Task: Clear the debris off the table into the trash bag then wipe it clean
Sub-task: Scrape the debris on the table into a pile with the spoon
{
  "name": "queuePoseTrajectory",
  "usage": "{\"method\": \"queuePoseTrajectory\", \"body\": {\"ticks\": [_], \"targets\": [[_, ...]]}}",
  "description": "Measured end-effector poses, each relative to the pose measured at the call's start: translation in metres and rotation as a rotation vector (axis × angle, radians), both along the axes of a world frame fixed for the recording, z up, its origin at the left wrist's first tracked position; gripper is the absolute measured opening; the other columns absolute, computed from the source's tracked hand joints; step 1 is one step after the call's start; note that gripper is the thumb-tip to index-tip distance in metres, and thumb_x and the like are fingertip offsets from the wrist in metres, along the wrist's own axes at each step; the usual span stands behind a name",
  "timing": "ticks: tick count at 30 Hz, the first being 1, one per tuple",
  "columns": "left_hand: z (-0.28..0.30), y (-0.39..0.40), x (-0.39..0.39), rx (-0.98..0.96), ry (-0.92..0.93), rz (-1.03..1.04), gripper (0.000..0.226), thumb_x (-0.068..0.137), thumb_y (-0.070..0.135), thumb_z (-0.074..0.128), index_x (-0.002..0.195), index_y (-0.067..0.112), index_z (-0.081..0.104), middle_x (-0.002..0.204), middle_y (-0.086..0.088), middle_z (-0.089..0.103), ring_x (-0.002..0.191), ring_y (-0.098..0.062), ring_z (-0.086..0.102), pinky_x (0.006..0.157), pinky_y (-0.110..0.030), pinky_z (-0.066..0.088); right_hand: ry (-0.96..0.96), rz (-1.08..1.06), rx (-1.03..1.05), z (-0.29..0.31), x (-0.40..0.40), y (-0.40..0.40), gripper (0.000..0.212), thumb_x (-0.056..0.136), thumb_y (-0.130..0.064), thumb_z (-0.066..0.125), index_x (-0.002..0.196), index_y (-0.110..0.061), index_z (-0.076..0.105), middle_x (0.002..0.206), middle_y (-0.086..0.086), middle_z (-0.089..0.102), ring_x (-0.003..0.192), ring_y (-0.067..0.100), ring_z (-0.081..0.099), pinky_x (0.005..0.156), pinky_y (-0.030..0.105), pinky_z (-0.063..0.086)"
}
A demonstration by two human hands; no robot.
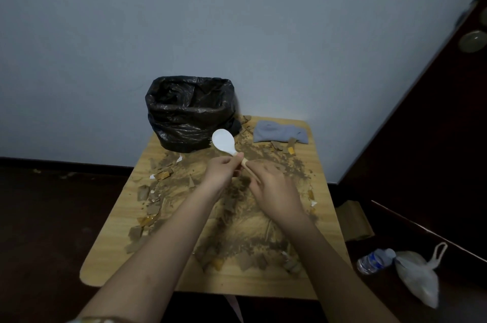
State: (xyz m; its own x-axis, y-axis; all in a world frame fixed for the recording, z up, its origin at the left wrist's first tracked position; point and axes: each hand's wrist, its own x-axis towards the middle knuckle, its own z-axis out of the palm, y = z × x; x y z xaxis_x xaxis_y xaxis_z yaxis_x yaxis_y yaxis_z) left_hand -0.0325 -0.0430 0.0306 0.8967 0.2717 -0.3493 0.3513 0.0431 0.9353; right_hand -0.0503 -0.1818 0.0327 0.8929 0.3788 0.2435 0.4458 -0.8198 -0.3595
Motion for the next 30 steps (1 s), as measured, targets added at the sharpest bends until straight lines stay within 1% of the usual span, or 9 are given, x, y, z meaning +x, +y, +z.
{"method": "queuePoseTrajectory", "body": {"ticks": [5, 8, 11, 14, 17, 19, 22, 27, 30], "targets": [[-0.011, -0.007, 0.011, -0.055, 0.059, -0.054, 0.033, 0.093, 0.033, 0.058, 0.079, 0.006, 0.069, 0.075, -0.01, 0.063, 0.075, -0.021, 0.054, 0.071, -0.029, 0.042, 0.12, 0.061, 0.405, -0.018, 0.005, -0.012, 0.036, 0.086, -0.008, 0.059, 0.118, -0.021, 0.068, 0.107, -0.002, 0.069, 0.088, 0.006, 0.059, 0.072, 0.017, 0.046], [-0.015, -0.012, 0.017, -0.106, 0.081, -0.028, 0.032, 0.092, 0.033, 0.061, 0.074, 0.008, 0.069, 0.069, -0.007, 0.059, 0.069, -0.02, 0.048, 0.071, -0.031, 0.04, 0.164, 0.089, 0.592, -0.026, 0.01, -0.02, 0.03, 0.084, -0.004, 0.064, 0.109, -0.019, 0.073, 0.105, -0.006, 0.072, 0.095, 0.004, 0.065, 0.083, 0.027, 0.054], [-0.02, -0.015, 0.022, -0.142, 0.083, -0.033, 0.03, 0.09, 0.034, 0.062, 0.073, 0.01, 0.069, 0.067, -0.004, 0.059, 0.065, -0.015, 0.048, 0.062, -0.025, 0.041, -0.093, 0.09, 0.6, -0.033, 0.015, -0.025, 0.021, 0.081, -0.003, 0.072, 0.097, -0.016, 0.077, 0.096, -0.008, 0.073, 0.086, 0.008, 0.068, 0.073, 0.032, 0.056], [-0.024, -0.017, 0.028, -0.214, 0.131, -0.011, 0.028, 0.088, 0.035, 0.065, 0.078, 0.01, 0.069, 0.063, 0.0, 0.061, 0.057, -0.01, 0.051, 0.054, -0.02, 0.044, -0.295, -0.024, 0.639, -0.038, 0.022, -0.025, 0.012, 0.076, -0.006, 0.079, 0.086, -0.009, 0.075, 0.082, -0.003, 0.072, 0.071, 0.012, 0.067, 0.059, 0.031, 0.054], [-0.027, -0.021, 0.033, -0.313, 0.178, 0.027, 0.026, 0.085, 0.035, 0.069, 0.081, 0.009, 0.07, 0.058, 0.002, 0.061, 0.053, -0.008, 0.052, 0.055, -0.02, 0.048, -0.251, -0.039, 0.742, -0.04, 0.027, -0.021, 0.01, 0.077, -0.015, 0.077, 0.083, -0.01, 0.07, 0.078, -0.003, 0.069, 0.071, 0.015, 0.065, 0.059, 0.032, 0.052], [-0.029, -0.024, 0.036, -0.36, 0.17, 0.005, 0.025, 0.086, 0.033, 0.069, 0.081, 0.008, 0.07, 0.055, 0.002, 0.058, 0.05, -0.008, 0.051, 0.048, -0.02, 0.045, -0.164, -0.036, 0.784, -0.038, 0.032, -0.018, 0.009, 0.079, -0.019, 0.072, 0.082, -0.012, 0.067, 0.076, -0.003, 0.067, 0.071, 0.018, 0.063, 0.059, 0.034, 0.051], [-0.03, -0.026, 0.039, -0.396, 0.16, -0.034, 0.024, 0.087, 0.033, 0.067, 0.081, 0.01, 0.069, 0.058, 0.002, 0.057, 0.052, -0.008, 0.05, 0.05, -0.02, 0.044, -0.088, -0.05, 0.679, -0.038, 0.042, -0.019, 0.004, 0.084, -0.021, 0.064, 0.086, -0.018, 0.067, 0.077, -0.01, 0.066, 0.072, 0.014, 0.063, 0.059, 0.034, 0.05], [-0.028, -0.033, 0.046, -0.255, 0.103, -0.047, 0.026, 0.093, 0.036, 0.058, 0.083, 0.015, 0.07, 0.067, 0.004, 0.065, 0.061, -0.009, 0.057, 0.055, -0.02, 0.047, -0.082, 0.019, 0.697, -0.043, 0.054, -0.028, 0.015, 0.088, -0.023, 0.06, 0.093, -0.017, 0.073, 0.084, -0.011, 0.07, 0.076, 0.005, 0.066, 0.064, 0.025, 0.052], [-0.029, -0.038, 0.049, -0.058, 0.021, -0.09, 0.034, 0.1, 0.034, 0.045, 0.09, 0.013, 0.069, 0.077, 0.002, 0.068, 0.072, -0.014, 0.06, 0.067, -0.026, 0.048, -0.032, -0.144, 0.805, -0.045, 0.07, -0.038, 0.01, 0.09, -0.017, 0.064, 0.091, -0.019, 0.074, 0.074, -0.019, 0.067, 0.068, -0.004, 0.062, 0.058, 0.011, 0.046]]}}
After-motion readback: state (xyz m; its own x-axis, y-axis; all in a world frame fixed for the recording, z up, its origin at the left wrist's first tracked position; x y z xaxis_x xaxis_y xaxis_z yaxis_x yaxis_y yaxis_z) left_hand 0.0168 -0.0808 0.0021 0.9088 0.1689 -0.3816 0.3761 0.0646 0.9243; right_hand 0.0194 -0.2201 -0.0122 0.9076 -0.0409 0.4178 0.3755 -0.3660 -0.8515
